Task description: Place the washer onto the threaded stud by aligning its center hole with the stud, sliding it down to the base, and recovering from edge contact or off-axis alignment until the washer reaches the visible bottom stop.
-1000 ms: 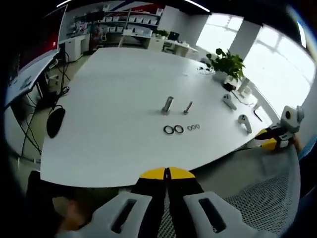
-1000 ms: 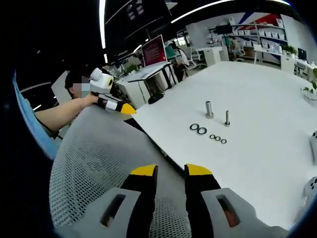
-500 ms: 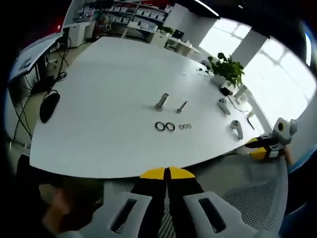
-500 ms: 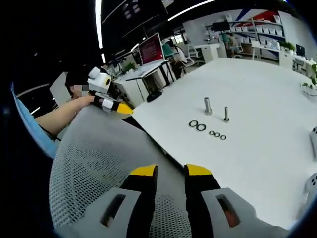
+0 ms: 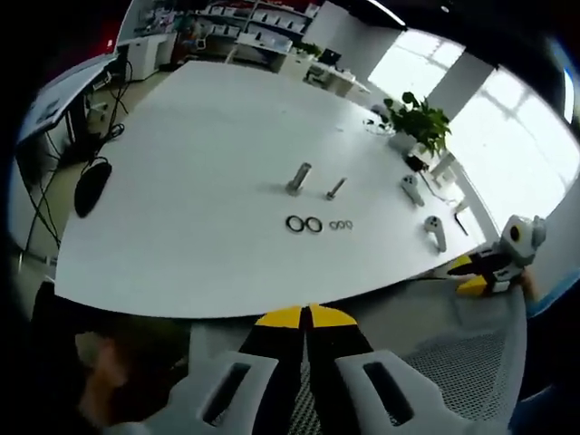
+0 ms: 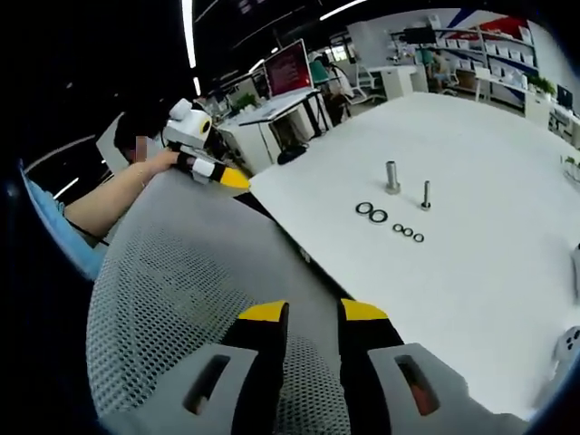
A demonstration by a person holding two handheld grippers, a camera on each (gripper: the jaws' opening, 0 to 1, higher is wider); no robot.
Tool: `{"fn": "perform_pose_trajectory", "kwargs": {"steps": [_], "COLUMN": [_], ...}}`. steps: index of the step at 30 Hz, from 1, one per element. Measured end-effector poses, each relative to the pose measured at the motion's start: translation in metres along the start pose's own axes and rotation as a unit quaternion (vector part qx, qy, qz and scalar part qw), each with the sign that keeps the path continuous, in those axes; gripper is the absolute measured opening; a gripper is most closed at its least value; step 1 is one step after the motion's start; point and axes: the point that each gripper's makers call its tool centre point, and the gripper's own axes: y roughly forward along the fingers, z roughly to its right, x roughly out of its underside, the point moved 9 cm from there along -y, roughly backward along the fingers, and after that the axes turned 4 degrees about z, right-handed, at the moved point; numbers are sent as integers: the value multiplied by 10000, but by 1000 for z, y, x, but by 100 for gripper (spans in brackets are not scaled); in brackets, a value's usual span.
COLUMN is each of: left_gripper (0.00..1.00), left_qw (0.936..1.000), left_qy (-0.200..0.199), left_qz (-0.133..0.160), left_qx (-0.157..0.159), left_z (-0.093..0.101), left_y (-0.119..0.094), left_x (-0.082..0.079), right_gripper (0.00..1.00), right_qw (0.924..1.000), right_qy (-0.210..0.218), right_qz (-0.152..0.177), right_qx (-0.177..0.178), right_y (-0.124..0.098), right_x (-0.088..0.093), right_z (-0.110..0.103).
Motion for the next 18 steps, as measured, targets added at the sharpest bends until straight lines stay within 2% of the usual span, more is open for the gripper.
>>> {"fn": "perform_pose_trajectory", "kwargs": {"steps": [1, 2, 3, 4, 6, 7, 8, 10, 15, 18], "left_gripper": [0, 0, 0, 0, 0, 0, 0, 0, 0, 0], "left_qw": [10000, 9996, 9982, 9973, 9989, 9983, 9973, 9971, 9961, 9963], "left_qy": [-1, 214, 448, 554, 410, 451, 504, 576, 816, 791], "left_qz": [18, 160, 308, 348, 234, 323, 481, 493, 336, 337], "left_qx": [4, -68, -268, -348, -45, 188, 235, 35, -56, -88], "left_z": [0, -3, -6, -7, 0, 3, 3, 0, 1, -1], "left_y": [0, 0, -1, -2, 0, 1, 0, -1, 1, 0], "left_x": [0, -2, -5, -6, -3, -4, -5, -6, -3, -2], "right_gripper": [24, 24, 24, 24, 24, 24, 24, 24, 24, 24], "right_qw": [10000, 10000, 10000, 10000, 10000, 9999, 9999, 9999, 9998, 9998], "right_qy": [-11, -30, -35, -39, -42, -45, -44, -22, 10, 16], "right_qz": [-5, -7, -4, 4, 0, 9, 31, 83, 119, 140], "right_qx": [-18, -40, -54, -71, -90, -94, -93, -105, -145, -164], "right_y": [0, 0, 1, 1, 1, 1, 1, 0, 0, 0], "right_x": [0, 0, -1, -1, -1, -1, -1, -1, -1, -1], "right_z": [0, 0, 0, 0, 0, 0, 1, 1, 1, 1]}}
